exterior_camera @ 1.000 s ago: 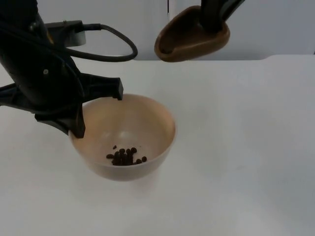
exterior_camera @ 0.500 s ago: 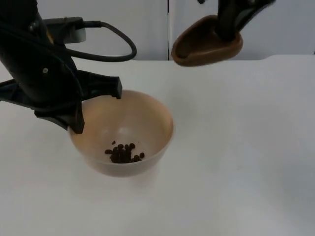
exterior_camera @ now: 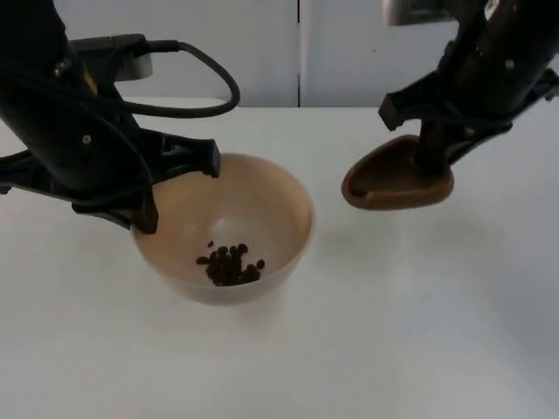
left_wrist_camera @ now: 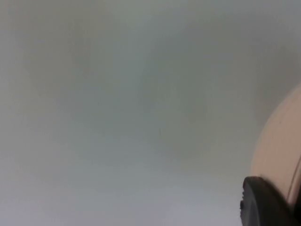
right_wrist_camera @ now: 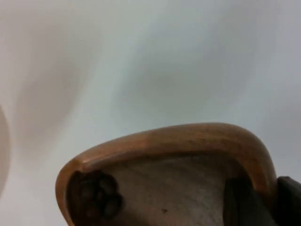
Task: Pick up the bowl with the left hand and pour the coffee beans from the cup into the bowl with the right hand.
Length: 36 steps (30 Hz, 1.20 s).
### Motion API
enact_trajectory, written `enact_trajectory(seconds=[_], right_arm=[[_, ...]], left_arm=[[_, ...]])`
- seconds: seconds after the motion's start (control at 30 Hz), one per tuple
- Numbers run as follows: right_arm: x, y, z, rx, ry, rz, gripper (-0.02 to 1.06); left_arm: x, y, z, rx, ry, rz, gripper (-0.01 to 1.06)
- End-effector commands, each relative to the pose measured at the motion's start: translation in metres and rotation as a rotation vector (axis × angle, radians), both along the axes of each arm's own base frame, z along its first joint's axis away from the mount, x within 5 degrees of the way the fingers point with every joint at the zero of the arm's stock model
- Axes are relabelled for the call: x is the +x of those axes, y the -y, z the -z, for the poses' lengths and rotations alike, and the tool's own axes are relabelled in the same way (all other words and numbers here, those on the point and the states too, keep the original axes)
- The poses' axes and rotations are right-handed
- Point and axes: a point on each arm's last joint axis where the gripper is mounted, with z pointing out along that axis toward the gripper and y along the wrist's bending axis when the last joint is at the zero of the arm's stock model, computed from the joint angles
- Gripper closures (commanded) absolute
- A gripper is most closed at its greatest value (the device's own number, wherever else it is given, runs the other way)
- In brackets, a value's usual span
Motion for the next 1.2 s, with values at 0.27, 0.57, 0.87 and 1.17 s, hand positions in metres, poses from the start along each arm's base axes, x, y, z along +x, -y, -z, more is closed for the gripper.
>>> enact_trajectory(seconds=[0.27,0.57,0.87,1.17], right_arm=[[-0.002,0.027,0.033,0.061,0.052,0.132,1.04],[0.005,0.024,0.074,0.041,0.002,0.158,1.04],[0.007,0.022,0.107,0.031,-0.052,0.187,1.04],[0.009,0.02,0.11,0.062,-0.042,0.216,1.04]], left_arm=[[0.006,0.001,0.029,0.016,-0.066,-0.035,1.05],[0.001,-0.001,0.047,0.043,-0.118,-0.033,1.05],[-0.008,-0.005,0.061,0.036,-0.096,-0.032,1.05],[-0.008,-0.005,0.061,0.038,-0.094,-0.029,1.05]])
